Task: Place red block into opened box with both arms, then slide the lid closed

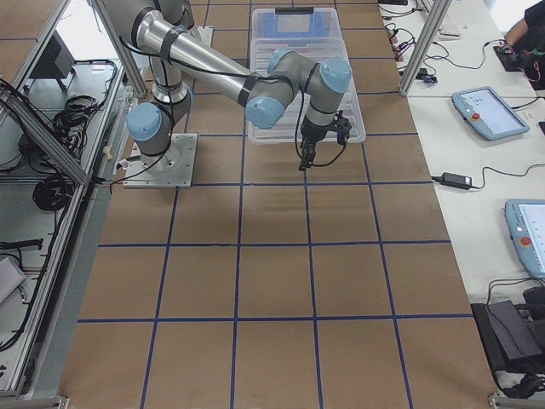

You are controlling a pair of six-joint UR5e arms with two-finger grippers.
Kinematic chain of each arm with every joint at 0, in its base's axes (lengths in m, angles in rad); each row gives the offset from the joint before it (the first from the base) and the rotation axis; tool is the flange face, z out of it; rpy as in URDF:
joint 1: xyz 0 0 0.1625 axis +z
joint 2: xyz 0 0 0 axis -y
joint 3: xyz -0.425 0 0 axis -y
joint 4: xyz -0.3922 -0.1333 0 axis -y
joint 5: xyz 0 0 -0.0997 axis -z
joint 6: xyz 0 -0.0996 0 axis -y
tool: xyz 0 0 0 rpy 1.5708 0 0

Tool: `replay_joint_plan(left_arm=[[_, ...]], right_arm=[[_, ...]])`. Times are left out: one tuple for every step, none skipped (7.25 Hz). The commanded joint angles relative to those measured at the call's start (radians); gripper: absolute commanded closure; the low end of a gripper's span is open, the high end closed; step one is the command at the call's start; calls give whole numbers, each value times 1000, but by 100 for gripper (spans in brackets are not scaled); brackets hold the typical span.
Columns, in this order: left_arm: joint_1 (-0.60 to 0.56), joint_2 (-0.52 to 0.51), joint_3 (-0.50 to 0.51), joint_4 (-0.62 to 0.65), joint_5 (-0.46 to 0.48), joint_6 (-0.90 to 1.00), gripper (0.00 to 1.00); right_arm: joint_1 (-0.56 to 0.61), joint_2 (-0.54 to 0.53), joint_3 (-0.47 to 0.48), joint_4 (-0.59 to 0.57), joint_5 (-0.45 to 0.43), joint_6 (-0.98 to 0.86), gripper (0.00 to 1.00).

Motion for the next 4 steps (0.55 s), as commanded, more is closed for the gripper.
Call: replay_joint_plan(left_arm=[[0, 12, 2, 0, 2, 0, 0], [0, 15, 0, 0, 2, 0, 0], [0, 15, 2, -1, 2, 2, 0], [0, 15, 3, -1, 3, 2, 0]], right_arm=[[10, 6, 3, 2, 3, -1, 0], [28, 19, 2, 2, 0, 0, 0], [32, 20, 3, 7, 2, 0, 0], [33, 20, 3, 4, 2, 2, 0]])
